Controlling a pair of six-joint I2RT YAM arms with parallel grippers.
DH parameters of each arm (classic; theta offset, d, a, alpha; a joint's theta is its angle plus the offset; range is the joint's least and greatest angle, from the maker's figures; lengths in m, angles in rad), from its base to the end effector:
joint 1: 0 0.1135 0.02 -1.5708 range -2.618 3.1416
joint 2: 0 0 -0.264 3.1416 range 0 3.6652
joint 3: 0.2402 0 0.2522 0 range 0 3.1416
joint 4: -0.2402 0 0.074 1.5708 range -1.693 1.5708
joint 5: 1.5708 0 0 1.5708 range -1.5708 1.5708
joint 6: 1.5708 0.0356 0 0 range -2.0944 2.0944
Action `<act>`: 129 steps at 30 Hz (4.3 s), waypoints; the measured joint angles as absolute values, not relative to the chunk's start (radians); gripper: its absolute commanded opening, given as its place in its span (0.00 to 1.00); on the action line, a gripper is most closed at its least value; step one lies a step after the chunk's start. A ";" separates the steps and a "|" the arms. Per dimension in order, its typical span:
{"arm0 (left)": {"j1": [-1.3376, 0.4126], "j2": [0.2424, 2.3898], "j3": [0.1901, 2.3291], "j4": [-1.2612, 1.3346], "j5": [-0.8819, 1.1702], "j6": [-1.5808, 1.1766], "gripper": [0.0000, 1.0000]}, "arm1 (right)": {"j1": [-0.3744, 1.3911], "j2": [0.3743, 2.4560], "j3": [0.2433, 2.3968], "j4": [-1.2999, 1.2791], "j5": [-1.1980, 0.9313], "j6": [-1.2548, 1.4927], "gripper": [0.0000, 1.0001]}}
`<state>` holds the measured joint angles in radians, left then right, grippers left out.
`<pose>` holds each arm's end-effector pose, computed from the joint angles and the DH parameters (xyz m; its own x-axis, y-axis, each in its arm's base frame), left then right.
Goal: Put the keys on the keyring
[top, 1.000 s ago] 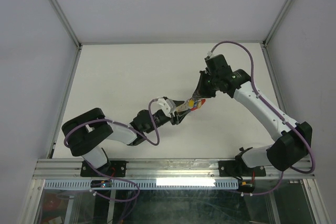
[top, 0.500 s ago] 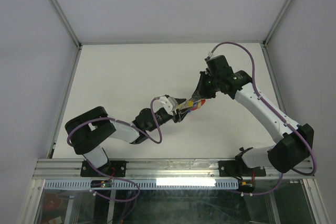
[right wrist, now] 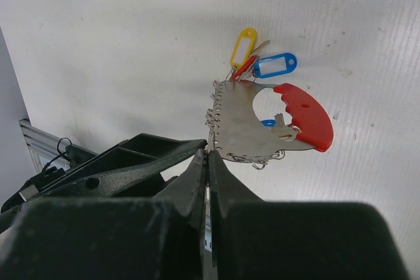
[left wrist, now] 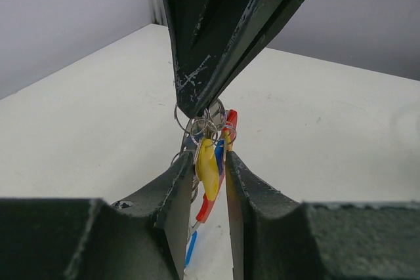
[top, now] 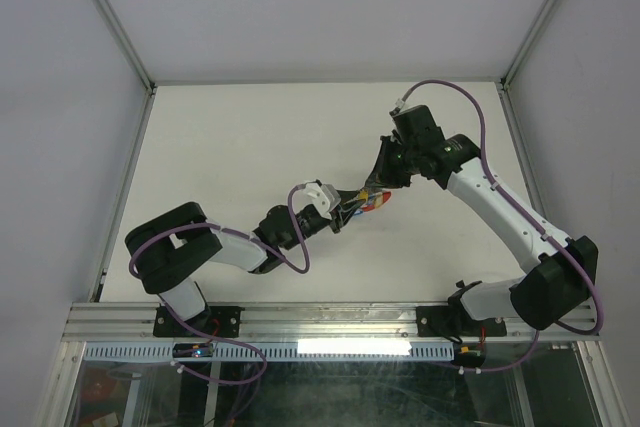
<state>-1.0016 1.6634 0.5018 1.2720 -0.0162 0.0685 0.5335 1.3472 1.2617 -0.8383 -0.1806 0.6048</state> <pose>0.1653 -0.2573 0.1876 0.1163 -0.0548 -0.9917 0.8275 0.5575 0.0663 0.2347 0.1461 0.3228 -0.9026 0.1165 -0.4144 -0.0976 0.8822 0.4606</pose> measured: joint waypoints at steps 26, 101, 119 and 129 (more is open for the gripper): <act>-1.002 1.682 0.542 1.213 -0.005 0.069 0.06 | 0.533 1.334 1.262 -0.838 -0.202 0.605 0.00; -1.013 1.379 0.344 1.044 -0.040 0.163 0.66 | 0.499 1.227 1.147 -0.781 -0.442 0.119 0.00; -1.013 1.288 0.353 1.080 0.088 0.140 0.76 | 0.538 1.032 0.981 -0.536 -0.548 0.031 0.00; -1.013 1.300 0.400 1.092 0.147 0.124 0.69 | 0.558 1.045 0.981 -0.537 -0.548 0.024 0.00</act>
